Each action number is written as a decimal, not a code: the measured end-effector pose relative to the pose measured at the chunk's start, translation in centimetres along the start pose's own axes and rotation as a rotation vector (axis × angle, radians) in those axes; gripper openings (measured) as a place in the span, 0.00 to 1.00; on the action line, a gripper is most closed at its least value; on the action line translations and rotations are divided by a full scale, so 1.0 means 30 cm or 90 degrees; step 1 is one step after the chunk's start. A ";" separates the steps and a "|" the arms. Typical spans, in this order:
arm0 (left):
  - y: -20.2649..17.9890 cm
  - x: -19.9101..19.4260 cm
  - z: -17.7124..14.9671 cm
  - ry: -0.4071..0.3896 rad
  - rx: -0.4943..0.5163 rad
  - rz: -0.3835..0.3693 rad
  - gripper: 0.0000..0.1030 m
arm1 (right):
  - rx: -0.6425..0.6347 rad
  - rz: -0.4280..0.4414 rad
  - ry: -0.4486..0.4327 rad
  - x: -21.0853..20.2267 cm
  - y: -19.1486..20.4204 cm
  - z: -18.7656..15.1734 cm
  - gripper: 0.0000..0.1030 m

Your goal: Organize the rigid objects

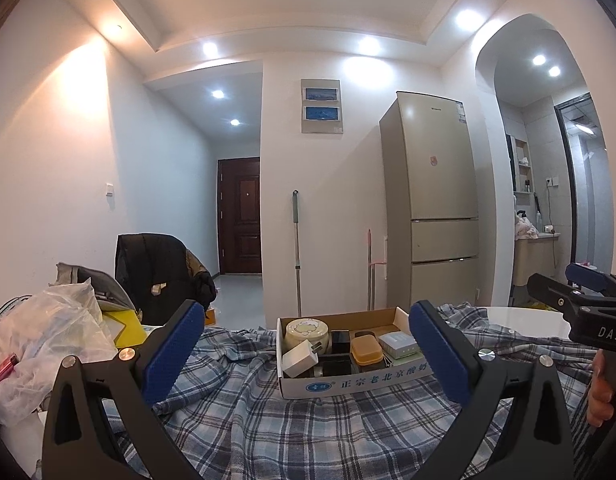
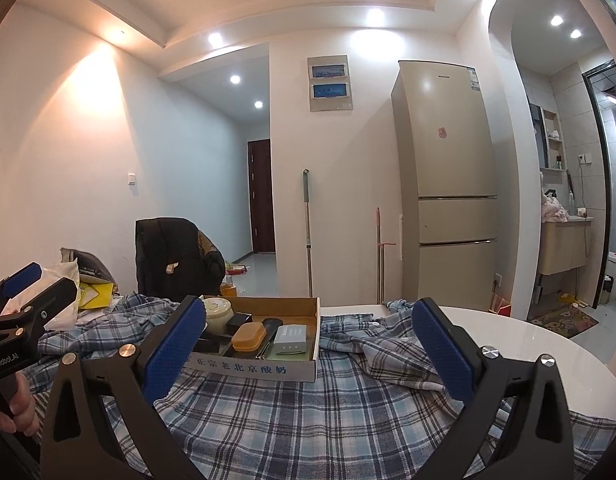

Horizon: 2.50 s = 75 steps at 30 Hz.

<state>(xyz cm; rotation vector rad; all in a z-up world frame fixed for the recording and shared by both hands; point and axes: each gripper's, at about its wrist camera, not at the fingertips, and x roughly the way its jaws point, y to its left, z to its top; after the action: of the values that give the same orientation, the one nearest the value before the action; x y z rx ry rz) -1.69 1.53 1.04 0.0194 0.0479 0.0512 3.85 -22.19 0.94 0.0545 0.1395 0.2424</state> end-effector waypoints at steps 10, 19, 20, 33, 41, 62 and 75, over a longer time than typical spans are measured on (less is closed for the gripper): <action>0.004 -0.001 -0.001 -0.002 -0.003 0.000 1.00 | -0.001 -0.001 0.000 -0.001 -0.001 0.000 1.00; 0.004 -0.001 0.000 -0.003 -0.004 0.000 1.00 | -0.001 -0.001 0.000 -0.001 -0.001 0.001 1.00; 0.004 -0.001 0.000 -0.003 -0.004 0.000 1.00 | -0.001 -0.001 0.000 -0.001 -0.001 0.000 1.00; 0.013 0.000 0.003 0.002 -0.012 0.004 1.00 | 0.003 -0.007 0.003 -0.004 -0.010 -0.001 1.00; 0.004 -0.003 0.003 -0.006 0.001 0.004 1.00 | 0.003 -0.007 0.005 -0.002 -0.013 0.001 1.00; -0.005 -0.005 0.002 -0.009 0.007 0.004 1.00 | 0.003 -0.008 0.004 -0.003 -0.015 0.001 1.00; -0.005 -0.004 0.000 -0.010 0.006 0.004 1.00 | 0.003 -0.009 0.004 -0.002 -0.011 0.003 1.00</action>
<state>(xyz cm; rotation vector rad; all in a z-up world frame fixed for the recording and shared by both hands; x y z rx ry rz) -1.81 1.38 1.05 0.0299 0.0331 0.0564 3.88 -22.54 1.00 0.0579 0.1463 0.2285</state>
